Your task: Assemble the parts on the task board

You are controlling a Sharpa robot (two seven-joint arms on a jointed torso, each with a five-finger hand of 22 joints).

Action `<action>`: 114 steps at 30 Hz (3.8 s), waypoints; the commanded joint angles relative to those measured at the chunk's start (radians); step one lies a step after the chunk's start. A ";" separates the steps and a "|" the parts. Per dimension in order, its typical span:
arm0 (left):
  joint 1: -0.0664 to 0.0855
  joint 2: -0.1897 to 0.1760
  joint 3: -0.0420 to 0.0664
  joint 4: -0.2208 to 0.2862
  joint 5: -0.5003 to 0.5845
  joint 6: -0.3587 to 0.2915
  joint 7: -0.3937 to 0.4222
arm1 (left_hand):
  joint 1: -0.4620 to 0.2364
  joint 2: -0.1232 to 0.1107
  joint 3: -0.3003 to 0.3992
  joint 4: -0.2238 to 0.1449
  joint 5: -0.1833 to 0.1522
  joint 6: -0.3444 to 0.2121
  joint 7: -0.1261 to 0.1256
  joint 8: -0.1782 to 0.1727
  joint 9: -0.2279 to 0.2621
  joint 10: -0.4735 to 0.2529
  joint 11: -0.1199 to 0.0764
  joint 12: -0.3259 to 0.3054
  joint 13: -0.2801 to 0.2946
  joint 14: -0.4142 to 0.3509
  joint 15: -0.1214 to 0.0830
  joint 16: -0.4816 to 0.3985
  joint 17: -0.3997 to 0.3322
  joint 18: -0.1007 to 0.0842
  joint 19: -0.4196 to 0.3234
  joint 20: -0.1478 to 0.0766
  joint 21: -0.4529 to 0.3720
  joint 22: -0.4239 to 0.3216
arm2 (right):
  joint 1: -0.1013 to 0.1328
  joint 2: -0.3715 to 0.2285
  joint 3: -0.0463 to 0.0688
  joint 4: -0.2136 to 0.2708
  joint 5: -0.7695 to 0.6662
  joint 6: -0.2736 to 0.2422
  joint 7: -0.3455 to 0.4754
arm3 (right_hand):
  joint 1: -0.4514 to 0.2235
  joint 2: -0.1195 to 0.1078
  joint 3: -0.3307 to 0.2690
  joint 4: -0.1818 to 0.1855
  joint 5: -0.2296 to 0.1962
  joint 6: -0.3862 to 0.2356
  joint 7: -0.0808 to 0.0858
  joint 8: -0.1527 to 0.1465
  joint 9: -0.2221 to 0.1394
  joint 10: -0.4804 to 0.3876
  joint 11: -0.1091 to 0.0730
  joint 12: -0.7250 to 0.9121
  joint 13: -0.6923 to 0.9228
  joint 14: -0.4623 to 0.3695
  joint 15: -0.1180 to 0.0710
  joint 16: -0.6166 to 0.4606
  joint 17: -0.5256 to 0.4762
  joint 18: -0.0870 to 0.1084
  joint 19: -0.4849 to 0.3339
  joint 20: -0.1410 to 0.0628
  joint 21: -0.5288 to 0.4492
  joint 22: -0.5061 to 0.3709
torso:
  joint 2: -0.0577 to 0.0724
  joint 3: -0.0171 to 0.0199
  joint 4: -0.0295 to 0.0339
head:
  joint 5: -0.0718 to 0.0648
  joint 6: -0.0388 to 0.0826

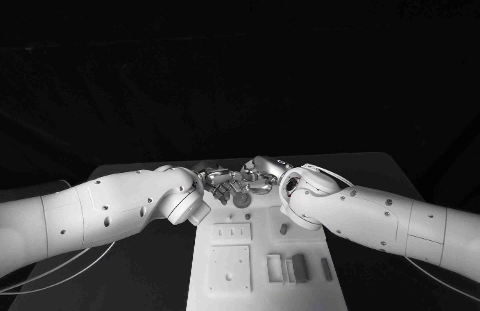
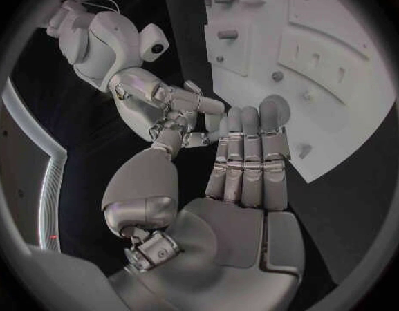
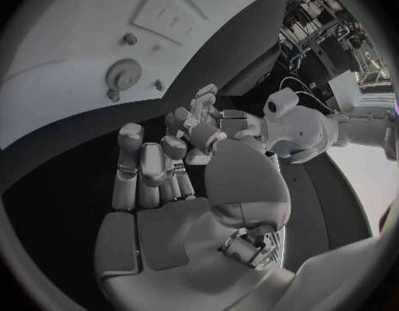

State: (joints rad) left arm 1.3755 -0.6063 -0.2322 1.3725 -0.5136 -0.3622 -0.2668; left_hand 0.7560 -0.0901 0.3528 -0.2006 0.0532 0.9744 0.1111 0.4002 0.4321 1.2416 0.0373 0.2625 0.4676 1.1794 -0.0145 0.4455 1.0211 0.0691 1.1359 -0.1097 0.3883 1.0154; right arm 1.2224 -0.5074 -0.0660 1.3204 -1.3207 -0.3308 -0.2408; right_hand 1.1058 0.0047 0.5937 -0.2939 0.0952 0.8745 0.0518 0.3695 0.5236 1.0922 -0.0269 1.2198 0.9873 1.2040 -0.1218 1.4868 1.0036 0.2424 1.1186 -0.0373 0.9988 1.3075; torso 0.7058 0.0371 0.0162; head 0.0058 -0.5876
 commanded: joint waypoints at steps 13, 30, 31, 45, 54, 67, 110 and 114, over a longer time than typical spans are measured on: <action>0.001 0.006 0.001 0.004 -0.003 0.006 -0.015 | 0.042 0.085 0.011 -0.055 0.068 0.014 0.000 -0.007 0.014 0.004 -0.001 0.004 0.035 -0.012 -0.004 0.042 0.000 0.016 0.000 -0.007 0.019 0.039 | -0.001 0.002 0.001 0.015 -0.024 0.011 -0.011 | -0.006 0.003 0.007 0.000 0.007 0.159 0.029 0.014 0.053 0.008 -0.002 -0.007 -0.002 0.005 -0.004 -0.004 0.000 0.019 0.000 -0.005 0.001 0.009 | 0.000 0.0015 0.0003 | 0.002 -0.002; 0.001 0.008 0.001 0.002 -0.004 0.011 -0.033 | 0.068 0.060 0.077 -0.030 0.034 0.015 0.002 -0.014 0.024 0.003 0.001 0.000 0.051 -0.016 -0.003 0.057 -0.016 0.015 0.002 -0.005 0.019 0.050 | -0.001 0.002 0.001 0.024 -0.031 0.016 -0.019 | -0.007 0.002 0.009 0.000 0.008 0.161 0.028 0.013 0.053 0.009 -0.002 -0.008 -0.002 0.006 -0.004 -0.004 -0.001 0.019 0.001 -0.006 0.001 0.009 | 0.000 0.0014 0.0003 | 0.004 -0.004; 0.001 0.008 0.001 0.002 -0.004 0.012 -0.033 | 0.067 0.058 0.077 -0.028 0.034 0.015 0.002 -0.014 0.024 0.003 0.001 0.000 0.051 -0.017 -0.003 0.058 -0.017 0.015 0.002 -0.005 0.019 0.050 | -0.001 0.002 0.001 0.024 -0.031 0.017 -0.019 | -0.007 0.002 0.009 0.000 0.009 0.161 0.028 0.013 0.053 0.010 -0.002 -0.008 -0.002 0.007 -0.004 -0.004 -0.001 0.019 0.001 -0.006 0.001 0.009 | 0.000 0.0014 0.0003 | 0.004 -0.004; 0.001 0.011 0.001 0.005 -0.009 0.020 -0.043 | 0.019 0.017 0.057 -0.004 0.023 0.017 0.001 -0.018 0.032 0.004 -0.001 -0.003 0.061 -0.020 -0.004 0.069 -0.025 0.017 0.001 -0.007 0.016 0.057 | -0.001 0.009 0.000 0.023 -0.042 0.031 -0.028 | -0.007 0.002 0.010 0.000 0.009 0.162 0.028 0.012 0.053 0.011 -0.003 -0.009 -0.003 0.008 -0.004 -0.004 0.000 0.019 0.002 -0.006 0.001 0.009 | 0.001 0.0010 -0.0004 | 0.003 -0.006; 0.001 0.011 0.001 0.004 -0.020 0.023 -0.063 | 0.025 0.029 0.060 -0.013 0.054 0.021 -0.002 -0.018 0.038 0.008 -0.003 -0.003 0.069 -0.020 -0.007 0.079 -0.029 0.019 0.006 -0.009 0.017 0.062 | -0.001 0.010 0.000 0.031 -0.047 0.032 -0.030 | -0.007 0.002 0.011 0.000 0.010 0.163 0.028 0.012 0.053 0.011 -0.003 -0.009 -0.003 0.008 -0.004 -0.005 -0.002 0.019 0.002 -0.006 0.001 0.009 | 0.001 0.0012 0.0005 | 0.003 -0.005; 0.001 0.011 0.001 0.004 -0.026 0.020 -0.064 | 0.052 0.058 0.071 -0.037 0.045 0.031 -0.005 -0.017 0.047 0.017 -0.007 0.000 0.080 -0.015 -0.010 0.096 -0.032 0.017 0.014 -0.011 0.023 0.074 | -0.004 0.007 0.000 0.052 -0.052 0.033 -0.034 | -0.007 0.001 0.012 0.000 0.013 0.164 0.027 0.011 0.054 0.013 -0.004 -0.009 -0.003 0.010 -0.004 -0.005 -0.001 0.019 0.003 -0.006 0.001 0.009 | 0.000 0.0016 -0.0001 | 0.005 -0.006; 0.001 0.009 0.001 0.015 -0.024 0.005 -0.060 | 0.223 0.106 0.294 -0.070 0.101 0.044 -0.007 -0.026 0.072 0.030 -0.009 -0.009 0.106 -0.020 -0.011 0.136 -0.060 0.009 0.027 -0.014 0.025 0.110 | -0.004 0.015 0.000 0.039 -0.057 0.077 -0.045 | -0.009 0.000 0.014 0.000 0.017 0.167 0.027 0.009 0.054 0.015 -0.004 -0.011 -0.004 0.010 -0.004 -0.006 -0.007 0.019 0.005 -0.006 0.000 0.008 | 0.001 0.0007 0.0000 | 0.003 -0.014; 0.001 0.009 0.001 0.015 -0.023 0.002 -0.059 | 0.224 0.107 0.297 -0.070 0.101 0.045 -0.008 -0.025 0.074 0.032 -0.009 -0.008 0.107 -0.019 -0.012 0.137 -0.060 0.009 0.028 -0.014 0.026 0.112 | -0.004 0.015 0.000 0.039 -0.056 0.077 -0.043 | -0.009 0.000 0.014 0.000 0.017 0.167 0.027 0.009 0.054 0.016 -0.004 -0.011 -0.004 0.010 -0.004 -0.007 -0.007 0.019 0.005 -0.006 0.000 0.008 | 0.001 0.0009 0.0002 | 0.003 -0.015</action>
State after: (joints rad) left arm 1.3743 -0.6013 -0.2337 1.3846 -0.5345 -0.3514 -0.3516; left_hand 0.9452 -0.0075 0.6401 -0.2669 0.1519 1.0119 0.1045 0.3708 0.5046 1.2658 0.0264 0.2585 0.5733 1.1611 -0.0211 0.5772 0.9627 0.0290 1.1620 -0.1213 0.4101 1.1262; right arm 1.2202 -0.4966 -0.0653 1.3537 -1.3714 -0.2832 -0.3067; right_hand 1.0953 -0.0024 0.6031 -0.2955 0.1083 0.8772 0.0492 0.3741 0.5312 1.1028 -0.0305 1.2120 0.9850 1.2148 -0.1223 1.4868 0.9980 0.2445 1.1234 -0.0390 0.9988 1.3076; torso 0.7064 0.0378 0.0160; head 0.0093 -0.6017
